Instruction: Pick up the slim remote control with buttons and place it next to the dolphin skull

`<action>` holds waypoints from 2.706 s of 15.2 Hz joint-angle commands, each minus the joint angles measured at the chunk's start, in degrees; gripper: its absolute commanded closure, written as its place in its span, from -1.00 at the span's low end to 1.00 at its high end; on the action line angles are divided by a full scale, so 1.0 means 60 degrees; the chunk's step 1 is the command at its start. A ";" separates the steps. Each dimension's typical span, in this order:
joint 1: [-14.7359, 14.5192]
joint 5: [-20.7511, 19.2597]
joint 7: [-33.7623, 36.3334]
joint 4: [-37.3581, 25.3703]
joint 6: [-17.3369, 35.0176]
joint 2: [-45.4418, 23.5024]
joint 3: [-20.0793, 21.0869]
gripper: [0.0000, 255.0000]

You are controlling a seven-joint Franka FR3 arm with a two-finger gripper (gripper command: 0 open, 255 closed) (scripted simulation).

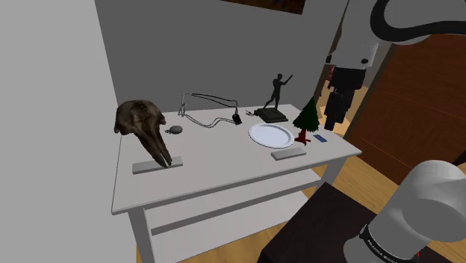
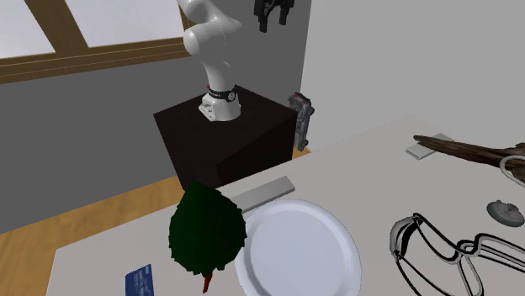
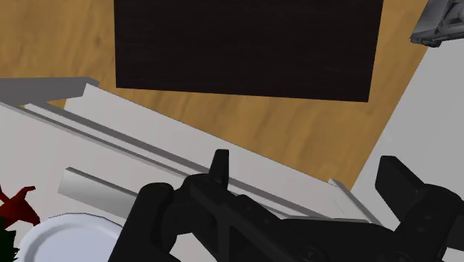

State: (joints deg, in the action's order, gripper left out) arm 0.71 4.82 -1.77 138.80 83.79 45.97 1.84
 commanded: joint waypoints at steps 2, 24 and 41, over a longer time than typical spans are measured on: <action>-0.0007 -0.0180 -0.0386 0.0248 0.0225 0.0040 -0.0183 -1.00; -0.0382 -0.2830 -0.8600 0.1712 0.7143 -0.4442 -0.4753 -1.00; -0.0020 0.1941 -1.6191 -0.1678 1.0315 -1.1198 -0.4657 -1.00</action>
State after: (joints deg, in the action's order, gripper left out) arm 0.13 15.63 -98.04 129.24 145.16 -20.15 -26.69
